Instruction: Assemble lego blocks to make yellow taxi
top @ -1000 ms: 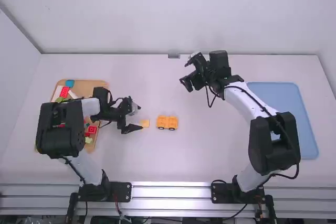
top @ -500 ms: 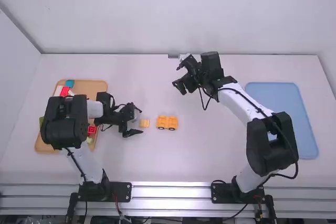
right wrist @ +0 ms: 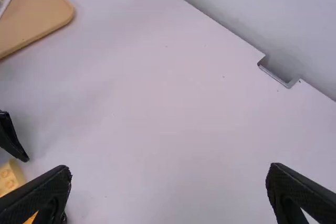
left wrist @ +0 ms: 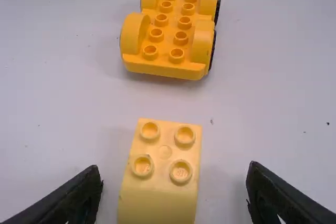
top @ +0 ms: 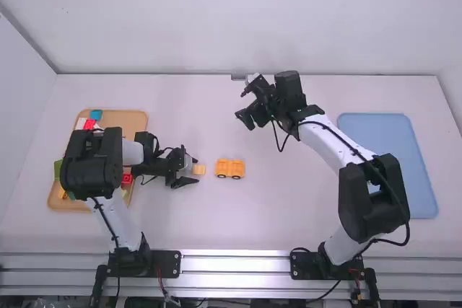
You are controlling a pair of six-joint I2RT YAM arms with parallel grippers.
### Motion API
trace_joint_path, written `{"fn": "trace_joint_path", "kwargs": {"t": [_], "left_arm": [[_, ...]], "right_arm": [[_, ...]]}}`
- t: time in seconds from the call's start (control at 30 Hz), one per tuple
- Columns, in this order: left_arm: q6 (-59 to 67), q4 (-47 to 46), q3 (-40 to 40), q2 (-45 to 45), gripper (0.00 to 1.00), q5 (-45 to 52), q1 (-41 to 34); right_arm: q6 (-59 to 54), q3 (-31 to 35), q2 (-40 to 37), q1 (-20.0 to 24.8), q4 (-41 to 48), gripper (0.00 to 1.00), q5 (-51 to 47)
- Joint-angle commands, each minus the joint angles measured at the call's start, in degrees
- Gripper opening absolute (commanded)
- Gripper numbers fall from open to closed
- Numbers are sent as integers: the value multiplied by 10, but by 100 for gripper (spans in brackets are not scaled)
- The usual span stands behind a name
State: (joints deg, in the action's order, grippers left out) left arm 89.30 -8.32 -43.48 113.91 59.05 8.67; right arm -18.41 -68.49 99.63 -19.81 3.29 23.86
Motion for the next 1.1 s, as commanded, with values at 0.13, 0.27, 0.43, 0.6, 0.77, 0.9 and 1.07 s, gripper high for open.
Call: {"fn": "trace_joint_path", "kwargs": {"t": [0.13, 0.27, 0.43, 0.6, 0.77, 0.9, 1.07], "left_arm": [[1, 9, 19, 8, 55, 18, -1], [2, 16, 19, 8, 47, 21, -1], [2, 18, 19, 8, 49, 20, -1], [1, 20, 19, 8, 46, 21, -1], [1, 31, 19, 8, 43, 16, -19], [1, 29, 19, 8, 40, 14, -18], [-1, 26, 19, 8, 39, 3, -8]], "right_arm": [[2, 8, 5, -1, 4, 99, 2], [1, 8, 5, -1, 3, 99, 0], [2, 8, 5, 0, 4, 99, 1], [2, 8, 5, -1, 4, 99, 1], [2, 8, 5, -1, 4, 99, 1], [2, 8, 5, -1, 6, 99, 1], [1, 8, 5, 1, 2, 99, 1]]}}
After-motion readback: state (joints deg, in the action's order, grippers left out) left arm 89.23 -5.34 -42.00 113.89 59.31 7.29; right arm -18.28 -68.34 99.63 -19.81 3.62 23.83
